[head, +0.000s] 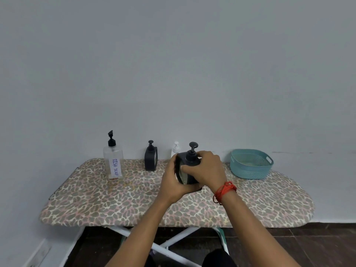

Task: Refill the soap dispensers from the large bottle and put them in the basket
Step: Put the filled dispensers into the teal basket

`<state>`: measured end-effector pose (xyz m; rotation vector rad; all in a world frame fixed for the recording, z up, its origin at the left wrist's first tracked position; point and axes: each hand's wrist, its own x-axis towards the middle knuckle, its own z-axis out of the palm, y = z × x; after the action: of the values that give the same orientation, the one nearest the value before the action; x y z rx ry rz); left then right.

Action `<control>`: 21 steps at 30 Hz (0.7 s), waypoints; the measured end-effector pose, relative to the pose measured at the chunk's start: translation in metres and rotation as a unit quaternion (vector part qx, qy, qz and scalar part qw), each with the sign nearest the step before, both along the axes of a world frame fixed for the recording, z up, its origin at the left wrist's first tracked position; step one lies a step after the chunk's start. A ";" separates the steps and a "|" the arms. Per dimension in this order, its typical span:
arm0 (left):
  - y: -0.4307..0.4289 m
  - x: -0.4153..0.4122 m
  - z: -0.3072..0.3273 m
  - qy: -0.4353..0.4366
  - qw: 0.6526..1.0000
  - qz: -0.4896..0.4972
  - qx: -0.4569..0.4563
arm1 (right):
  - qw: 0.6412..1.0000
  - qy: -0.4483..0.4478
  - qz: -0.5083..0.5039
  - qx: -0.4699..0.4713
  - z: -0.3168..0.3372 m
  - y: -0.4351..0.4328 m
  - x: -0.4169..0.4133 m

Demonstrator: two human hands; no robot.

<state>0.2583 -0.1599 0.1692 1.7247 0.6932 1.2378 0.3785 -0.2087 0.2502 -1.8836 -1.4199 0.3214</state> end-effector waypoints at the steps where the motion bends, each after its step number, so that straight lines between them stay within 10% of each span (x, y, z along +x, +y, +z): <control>1: 0.001 0.002 -0.002 -0.001 1.000 -0.005 0.002 | 1.000 0.010 -0.003 0.003 0.000 0.001 0.002; 10: 0.036 0.061 -0.095 0.347 0.931 0.064 -0.090 | 0.996 0.035 -0.062 0.046 0.022 0.034 0.081; 21: 0.090 0.186 -0.156 0.485 0.874 -0.008 -0.017 | 0.986 0.044 -0.149 0.056 -0.004 0.115 0.229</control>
<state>0.4443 -0.0694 0.0129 2.2798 1.2424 0.2437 0.6075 -0.0941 0.2460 -1.9305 -1.0570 0.1727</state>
